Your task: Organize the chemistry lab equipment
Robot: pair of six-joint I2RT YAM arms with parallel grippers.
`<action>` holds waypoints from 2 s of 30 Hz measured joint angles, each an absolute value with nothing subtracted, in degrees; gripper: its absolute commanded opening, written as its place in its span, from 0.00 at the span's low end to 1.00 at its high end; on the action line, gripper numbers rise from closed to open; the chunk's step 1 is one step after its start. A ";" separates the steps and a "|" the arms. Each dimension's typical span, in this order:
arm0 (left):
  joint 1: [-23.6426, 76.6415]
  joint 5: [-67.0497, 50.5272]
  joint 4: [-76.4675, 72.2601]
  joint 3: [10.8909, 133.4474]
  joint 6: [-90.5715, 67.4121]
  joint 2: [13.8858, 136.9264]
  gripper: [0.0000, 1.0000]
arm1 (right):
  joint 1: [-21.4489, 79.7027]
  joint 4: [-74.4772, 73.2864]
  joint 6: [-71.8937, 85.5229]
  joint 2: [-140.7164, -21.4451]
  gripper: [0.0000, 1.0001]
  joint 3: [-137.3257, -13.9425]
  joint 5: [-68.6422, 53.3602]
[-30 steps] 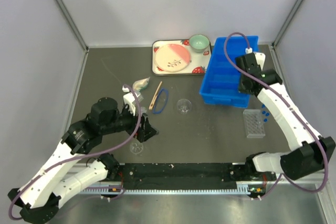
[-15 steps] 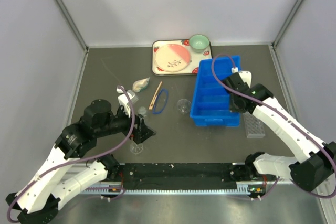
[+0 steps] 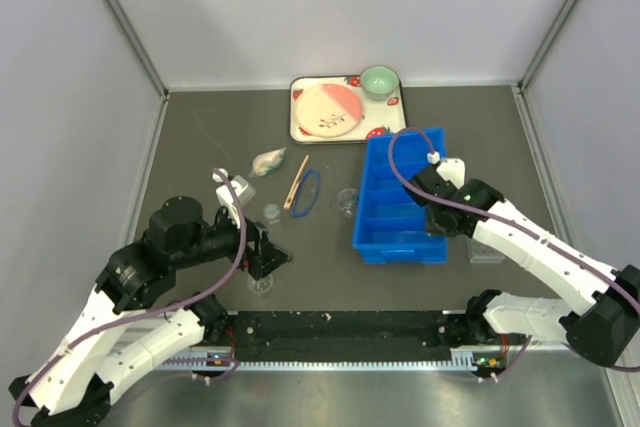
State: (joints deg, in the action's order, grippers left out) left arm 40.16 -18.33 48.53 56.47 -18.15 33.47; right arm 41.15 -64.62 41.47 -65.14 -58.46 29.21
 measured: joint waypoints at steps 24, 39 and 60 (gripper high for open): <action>40.16 -17.19 48.40 53.71 -19.62 33.63 0.99 | 51.77 -50.50 48.14 -74.74 0.00 -51.35 29.45; 40.16 -16.58 47.57 53.01 -19.59 35.27 0.99 | 57.67 -41.58 46.54 -84.82 0.00 -53.80 27.68; 40.14 -15.53 47.62 53.25 -19.33 36.64 0.99 | 59.16 -36.73 43.72 -92.29 0.00 -59.94 26.72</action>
State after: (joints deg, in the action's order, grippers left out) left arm 40.14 -15.53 47.62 53.25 -19.33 36.64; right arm 59.16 -36.73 43.72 -92.29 -59.94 26.72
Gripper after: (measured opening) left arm 0.990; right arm 0.100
